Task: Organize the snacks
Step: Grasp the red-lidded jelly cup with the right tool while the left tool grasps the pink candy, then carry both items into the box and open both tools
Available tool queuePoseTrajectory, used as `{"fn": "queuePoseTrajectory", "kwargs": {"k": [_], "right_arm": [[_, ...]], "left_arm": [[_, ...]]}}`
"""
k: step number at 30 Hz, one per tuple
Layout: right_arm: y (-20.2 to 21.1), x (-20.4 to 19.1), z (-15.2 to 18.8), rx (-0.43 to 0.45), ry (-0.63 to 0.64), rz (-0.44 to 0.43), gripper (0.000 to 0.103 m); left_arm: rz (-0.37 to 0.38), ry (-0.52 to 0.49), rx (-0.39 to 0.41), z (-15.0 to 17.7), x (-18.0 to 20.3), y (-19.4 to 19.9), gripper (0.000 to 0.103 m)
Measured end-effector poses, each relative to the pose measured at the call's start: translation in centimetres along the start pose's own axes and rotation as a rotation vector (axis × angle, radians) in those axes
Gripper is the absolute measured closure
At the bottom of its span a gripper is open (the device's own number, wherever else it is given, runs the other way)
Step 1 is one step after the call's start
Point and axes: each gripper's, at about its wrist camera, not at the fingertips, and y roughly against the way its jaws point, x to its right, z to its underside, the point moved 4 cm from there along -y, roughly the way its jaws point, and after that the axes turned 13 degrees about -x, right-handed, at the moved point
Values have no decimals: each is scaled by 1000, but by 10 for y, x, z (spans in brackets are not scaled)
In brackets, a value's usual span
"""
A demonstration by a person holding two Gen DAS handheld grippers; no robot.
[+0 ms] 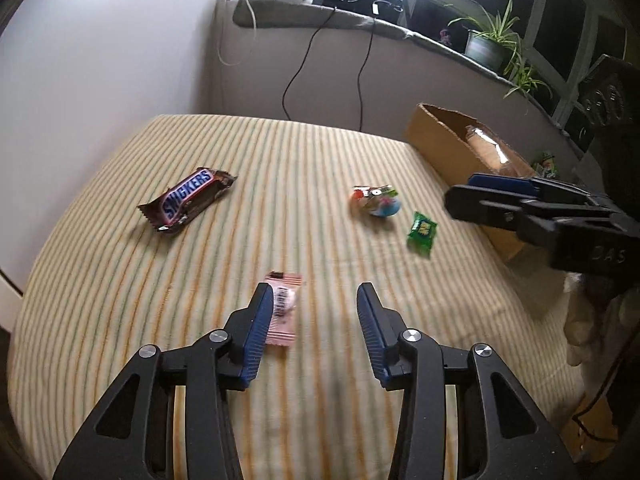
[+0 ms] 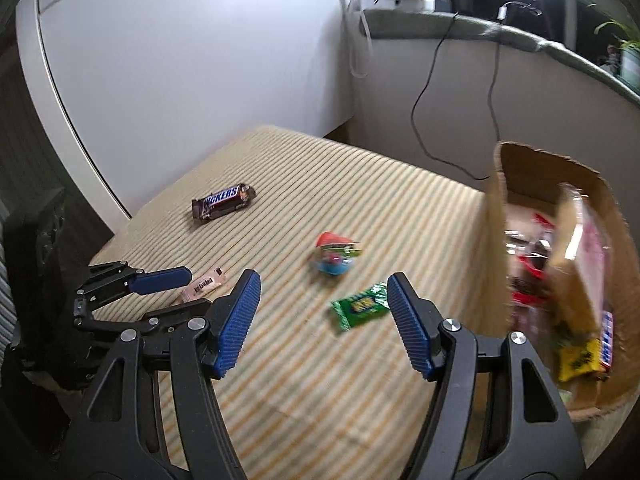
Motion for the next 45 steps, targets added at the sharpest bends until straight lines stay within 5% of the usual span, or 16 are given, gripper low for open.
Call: {"fn": "queuePoseTrajectory", "kwargs": {"k": [19,27,45], "right_arm": [[-81,7,-27,-129,7,67,35],[-92,-3,-30,-151,64,115,64],[-61,-4,-23,-86,60,84,73]], "left_arm": [[-32,-6,-49,-3,-13,-20,76],[-38,-2,-46,-4,-14,-19,85],[-22,16,-3,-2,-13,0,85]]}}
